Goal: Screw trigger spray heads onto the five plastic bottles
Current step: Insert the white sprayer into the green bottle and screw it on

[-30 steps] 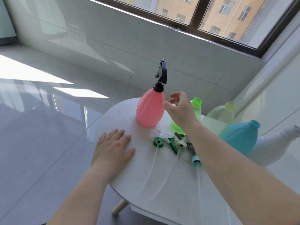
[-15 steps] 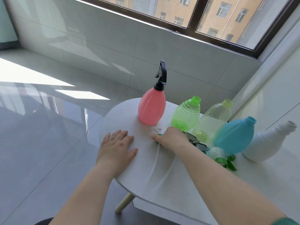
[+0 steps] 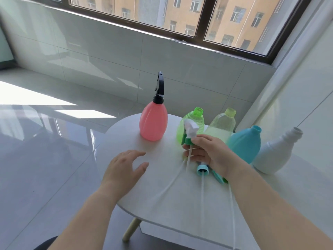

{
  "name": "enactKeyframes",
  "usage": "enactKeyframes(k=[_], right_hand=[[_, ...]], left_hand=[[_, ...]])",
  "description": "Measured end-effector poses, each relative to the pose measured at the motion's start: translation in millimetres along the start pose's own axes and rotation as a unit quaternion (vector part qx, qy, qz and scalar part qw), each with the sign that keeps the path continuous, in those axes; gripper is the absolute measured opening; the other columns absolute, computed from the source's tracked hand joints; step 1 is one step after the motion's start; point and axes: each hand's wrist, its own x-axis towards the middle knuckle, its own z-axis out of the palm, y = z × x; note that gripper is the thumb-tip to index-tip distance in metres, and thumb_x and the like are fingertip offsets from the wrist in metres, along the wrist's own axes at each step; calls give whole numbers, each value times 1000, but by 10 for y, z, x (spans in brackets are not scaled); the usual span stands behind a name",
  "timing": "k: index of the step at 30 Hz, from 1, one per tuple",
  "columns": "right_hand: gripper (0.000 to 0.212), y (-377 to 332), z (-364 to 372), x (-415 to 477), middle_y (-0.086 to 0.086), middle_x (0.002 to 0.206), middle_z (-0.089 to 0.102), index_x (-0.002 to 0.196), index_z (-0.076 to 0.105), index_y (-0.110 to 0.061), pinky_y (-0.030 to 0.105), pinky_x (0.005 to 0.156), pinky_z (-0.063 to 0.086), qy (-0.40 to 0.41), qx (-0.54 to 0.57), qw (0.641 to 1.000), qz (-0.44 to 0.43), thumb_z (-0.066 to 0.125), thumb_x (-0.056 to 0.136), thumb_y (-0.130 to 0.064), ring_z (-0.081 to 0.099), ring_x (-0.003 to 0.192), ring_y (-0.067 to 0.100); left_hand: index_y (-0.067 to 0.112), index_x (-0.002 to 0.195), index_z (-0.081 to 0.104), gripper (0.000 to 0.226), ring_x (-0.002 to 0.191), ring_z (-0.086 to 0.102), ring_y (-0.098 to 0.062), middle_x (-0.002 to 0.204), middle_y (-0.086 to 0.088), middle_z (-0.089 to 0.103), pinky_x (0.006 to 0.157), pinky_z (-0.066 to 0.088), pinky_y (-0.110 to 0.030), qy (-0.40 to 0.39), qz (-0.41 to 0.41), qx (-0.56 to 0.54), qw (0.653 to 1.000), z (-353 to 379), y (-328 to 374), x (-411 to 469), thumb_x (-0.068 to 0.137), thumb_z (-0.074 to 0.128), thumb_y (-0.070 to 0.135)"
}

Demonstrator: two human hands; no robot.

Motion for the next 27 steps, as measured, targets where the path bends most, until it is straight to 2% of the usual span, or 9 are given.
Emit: enactKeyframes(k=[3,7,9,11,13,15,17,21,27], right_hand=[[21,62,-333,-174,1,67,72,75,57,-14,22,58,56,1,118,992,-42,43,85,-2,69,63,15],[45,249,-670,-341,2,68,73,55,66,-20,24,67,58,28,213,973,-88,41,84,3,70,69,14],[40,383,-770,-376,2,70,73,64,67,-20,24,67,58,44,250,961,-106,41,83,4,70,70,14],[27,488,-847,-376,1,72,73,83,61,-13,23,67,57,45,276,953,-119,42,81,5,69,72,14],[25,486,-936,-350,0,74,73,91,58,-11,22,67,56,37,274,952,-133,43,80,6,69,74,13],[25,435,-1051,-355,-1,75,73,93,57,-11,21,68,56,32,266,951,-153,42,81,6,69,76,12],[23,421,-1176,-368,-1,77,73,94,57,-10,22,68,56,32,276,946,-167,43,80,2,69,78,13],[28,519,-1255,-393,0,78,74,93,58,-12,22,68,56,23,288,945,-154,53,65,-11,69,77,13],[25,570,-1316,-350,0,78,74,84,69,-19,21,64,56,34,299,941,-154,56,62,-16,68,71,11]], left_hand=[[18,113,57,31,110,50,-17,118,1,59,87,29,-18,10,11,-45,999,93,171,-16,82,58,22],[12,109,59,29,89,57,-12,98,4,63,81,37,-15,17,3,-109,994,247,474,112,80,60,11],[9,108,59,28,74,56,-5,81,10,60,65,39,-5,18,3,-130,991,326,663,279,80,59,8],[8,109,58,29,70,53,-2,81,8,60,64,39,-6,33,13,-128,991,402,856,482,80,59,11],[10,117,52,38,83,53,-10,103,-4,60,78,39,-20,47,21,-113,992,467,1000,707,80,60,16],[11,128,38,56,107,47,-16,127,-9,48,90,37,-30,29,-3,-97,995,530,1083,910,80,62,24],[14,136,24,74,126,36,-23,142,-12,33,104,32,-39,-11,-46,-95,994,585,1124,1076,77,64,32],[20,139,11,97,136,21,-26,150,-10,20,109,22,-40,-50,-67,-68,994,741,1146,1216,67,73,37],[26,138,-12,119,136,23,-28,150,-12,18,108,23,-39,-66,-96,-119,986,1017,1098,1274,62,79,28]])
